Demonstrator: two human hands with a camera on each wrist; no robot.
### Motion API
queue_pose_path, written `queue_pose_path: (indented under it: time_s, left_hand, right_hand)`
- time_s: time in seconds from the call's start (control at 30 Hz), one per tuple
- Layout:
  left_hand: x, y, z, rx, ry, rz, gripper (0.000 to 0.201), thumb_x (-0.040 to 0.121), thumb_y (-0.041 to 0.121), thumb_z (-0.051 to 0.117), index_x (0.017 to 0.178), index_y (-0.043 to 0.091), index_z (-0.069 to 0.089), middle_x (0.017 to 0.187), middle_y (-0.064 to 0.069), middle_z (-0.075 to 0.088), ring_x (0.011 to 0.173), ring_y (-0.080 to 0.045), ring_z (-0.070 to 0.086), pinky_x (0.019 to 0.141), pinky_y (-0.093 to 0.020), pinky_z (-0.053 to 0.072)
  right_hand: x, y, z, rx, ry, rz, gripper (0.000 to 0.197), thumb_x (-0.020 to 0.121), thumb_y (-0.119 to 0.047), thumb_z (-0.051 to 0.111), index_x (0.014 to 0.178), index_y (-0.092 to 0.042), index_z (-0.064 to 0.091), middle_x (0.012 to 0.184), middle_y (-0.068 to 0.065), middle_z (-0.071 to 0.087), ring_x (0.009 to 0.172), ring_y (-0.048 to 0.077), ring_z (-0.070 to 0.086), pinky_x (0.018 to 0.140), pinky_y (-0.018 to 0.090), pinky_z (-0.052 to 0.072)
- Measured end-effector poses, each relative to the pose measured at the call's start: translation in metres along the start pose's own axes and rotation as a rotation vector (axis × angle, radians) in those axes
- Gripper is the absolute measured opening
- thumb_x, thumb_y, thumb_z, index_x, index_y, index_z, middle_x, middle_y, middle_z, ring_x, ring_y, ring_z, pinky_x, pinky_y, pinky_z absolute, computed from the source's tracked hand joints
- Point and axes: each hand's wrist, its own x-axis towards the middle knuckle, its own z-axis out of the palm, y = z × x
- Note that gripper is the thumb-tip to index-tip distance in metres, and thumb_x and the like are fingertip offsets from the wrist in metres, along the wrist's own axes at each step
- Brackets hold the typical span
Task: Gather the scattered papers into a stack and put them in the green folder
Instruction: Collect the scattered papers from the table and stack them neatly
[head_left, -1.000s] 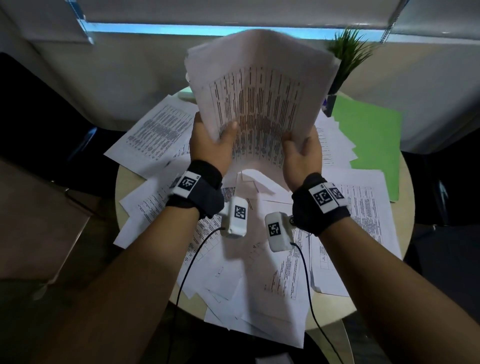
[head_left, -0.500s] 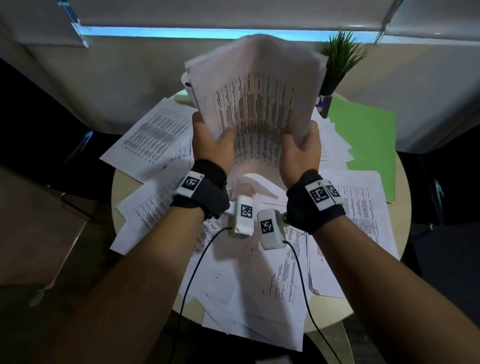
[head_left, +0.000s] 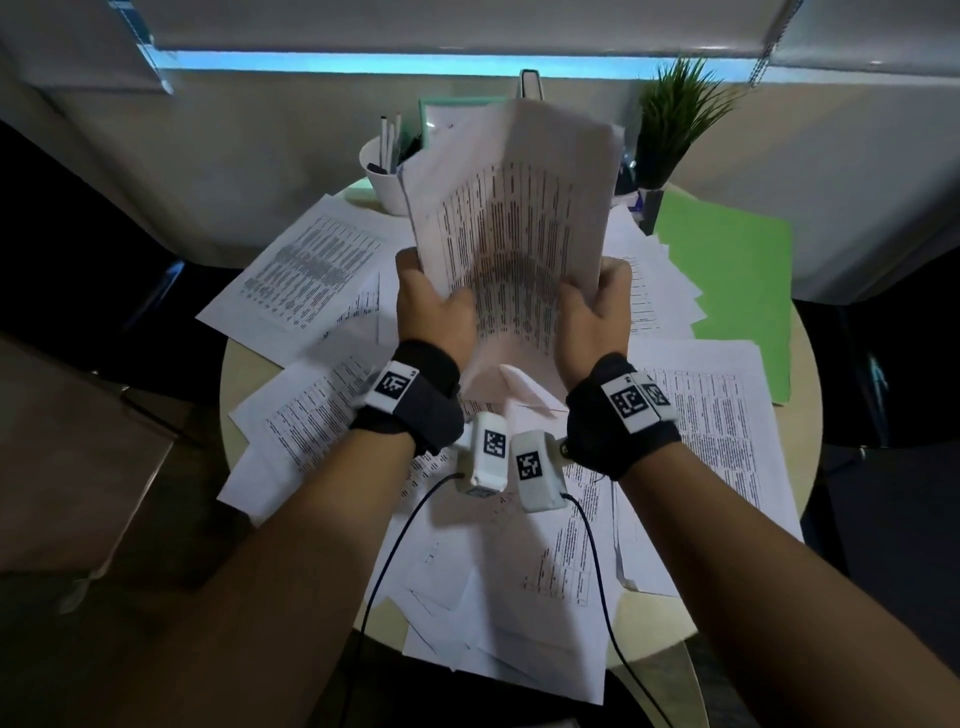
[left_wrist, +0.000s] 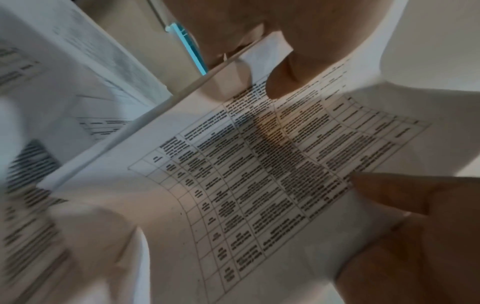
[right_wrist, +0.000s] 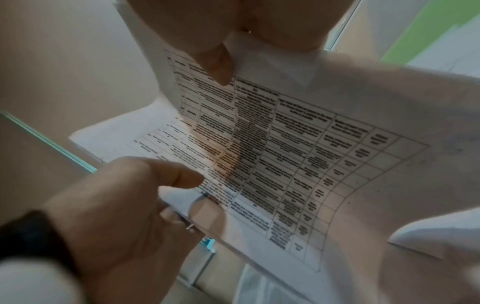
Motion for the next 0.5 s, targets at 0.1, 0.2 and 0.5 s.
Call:
queue_pose_path:
  time_s: [0.1, 0.2, 0.5]
  left_hand:
    - [-0.007, -0.01, -0.005, 0.017, -0.028, -0.055, 0.039, 0.088, 0.002, 0.054, 0.122, 0.018, 0.044, 0.1, 0.014, 0.058, 0.089, -0.005, 0.058, 0.072, -0.012, 0.046]
    - [-0.012, -0.019, -0.009, 0.022, -0.114, -0.099, 0.028, 0.094, 0.024, 0.055, 0.12, 0.024, 0.044, 0.119, 0.006, 0.059, 0.11, -0.012, 0.057, 0.097, -0.032, 0.046]
    - [-0.002, 0.008, -0.005, 0.064, -0.122, 0.051, 0.038, 0.1, 0.024, 0.044, 0.137, 0.018, 0.036, 0.128, 0.006, 0.051, 0.116, -0.011, 0.048, 0.102, -0.028, 0.039]
  right_hand:
    - [-0.005, 0.013, -0.006, -0.02, -0.027, 0.041, 0.023, 0.088, -0.011, 0.059, 0.104, -0.016, 0.044, 0.085, -0.011, 0.055, 0.074, 0.0, 0.054, 0.068, 0.021, 0.048]
    - [-0.008, 0.026, -0.013, -0.073, -0.069, 0.113, 0.028, 0.09, -0.012, 0.06, 0.115, -0.016, 0.049, 0.087, -0.009, 0.06, 0.077, 0.003, 0.056, 0.07, 0.029, 0.051]
    - [0.013, 0.0, -0.012, -0.022, -0.076, 0.035, 0.02, 0.089, -0.013, 0.062, 0.106, -0.021, 0.054, 0.091, -0.005, 0.064, 0.079, 0.005, 0.06, 0.065, 0.017, 0.051]
